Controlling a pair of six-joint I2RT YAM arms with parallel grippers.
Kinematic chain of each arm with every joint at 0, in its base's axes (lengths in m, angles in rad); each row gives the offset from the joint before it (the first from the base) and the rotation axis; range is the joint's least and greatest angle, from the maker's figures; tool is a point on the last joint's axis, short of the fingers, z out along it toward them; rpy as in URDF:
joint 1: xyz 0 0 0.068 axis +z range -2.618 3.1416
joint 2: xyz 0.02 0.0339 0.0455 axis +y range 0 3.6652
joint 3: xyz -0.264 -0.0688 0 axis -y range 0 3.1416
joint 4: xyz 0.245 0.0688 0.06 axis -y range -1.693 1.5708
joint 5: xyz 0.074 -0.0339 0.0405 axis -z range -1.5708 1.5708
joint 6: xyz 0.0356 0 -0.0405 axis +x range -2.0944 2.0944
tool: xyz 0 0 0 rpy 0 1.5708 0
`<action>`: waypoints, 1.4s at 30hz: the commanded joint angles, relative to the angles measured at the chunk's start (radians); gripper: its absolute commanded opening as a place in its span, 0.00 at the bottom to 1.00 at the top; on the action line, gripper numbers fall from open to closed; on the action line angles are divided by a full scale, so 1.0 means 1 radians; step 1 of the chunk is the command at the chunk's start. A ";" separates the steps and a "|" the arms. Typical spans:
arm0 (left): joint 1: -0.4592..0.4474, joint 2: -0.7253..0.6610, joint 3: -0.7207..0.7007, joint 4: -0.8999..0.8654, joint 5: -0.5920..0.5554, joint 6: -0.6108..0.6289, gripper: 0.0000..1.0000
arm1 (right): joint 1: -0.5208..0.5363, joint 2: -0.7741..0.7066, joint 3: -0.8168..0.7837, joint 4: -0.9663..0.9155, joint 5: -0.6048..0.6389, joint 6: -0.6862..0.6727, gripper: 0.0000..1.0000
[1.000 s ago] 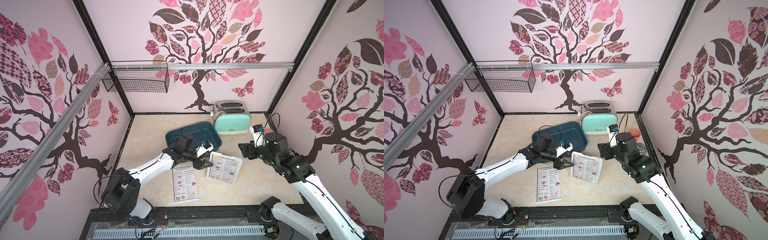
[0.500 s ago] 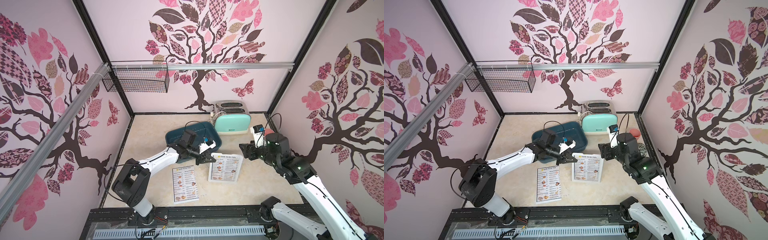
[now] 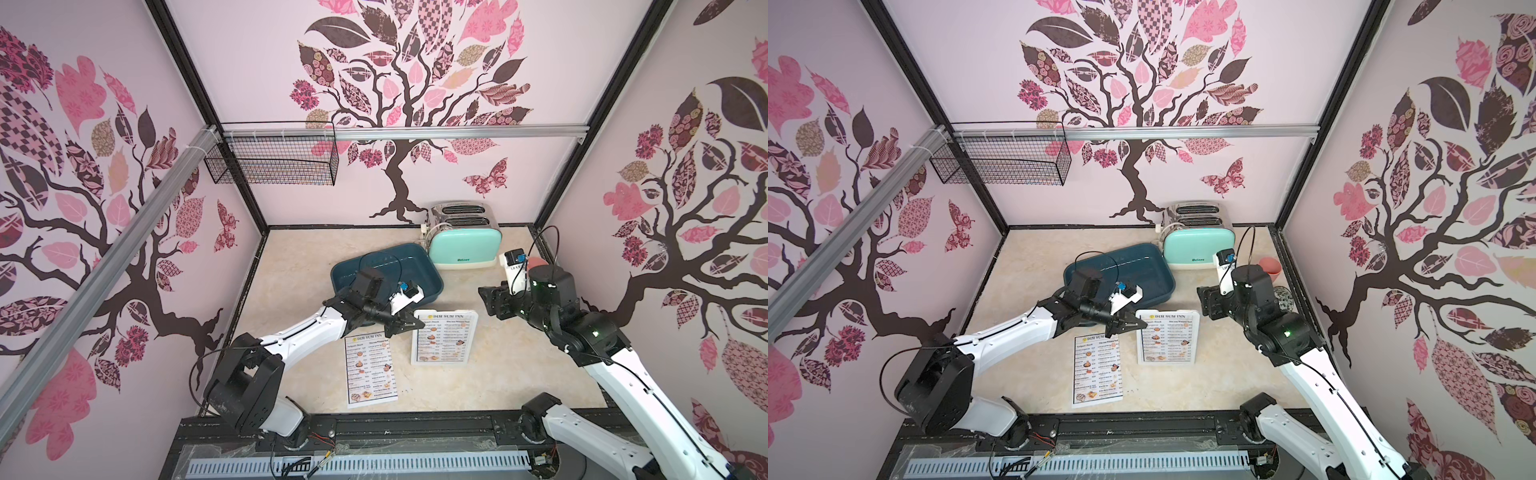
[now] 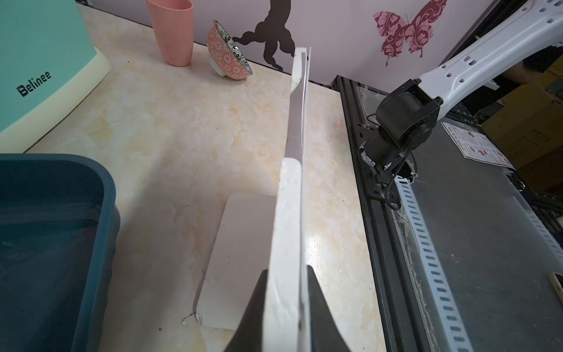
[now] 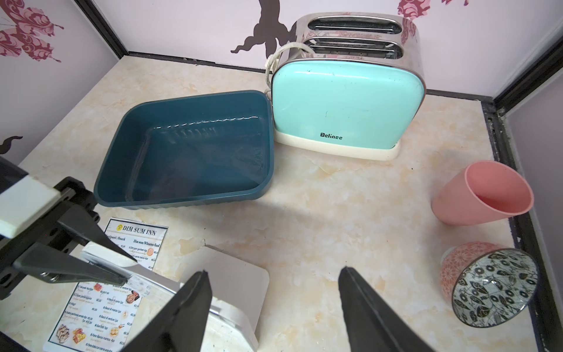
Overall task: Replace the menus in the menu holders
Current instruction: Adjust the menu holder at the center of the board, then reset both arms
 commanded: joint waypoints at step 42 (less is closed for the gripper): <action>0.670 -0.217 -0.534 0.721 -1.065 -0.314 0.96 | -0.461 0.678 -0.809 1.853 -0.088 -0.035 0.83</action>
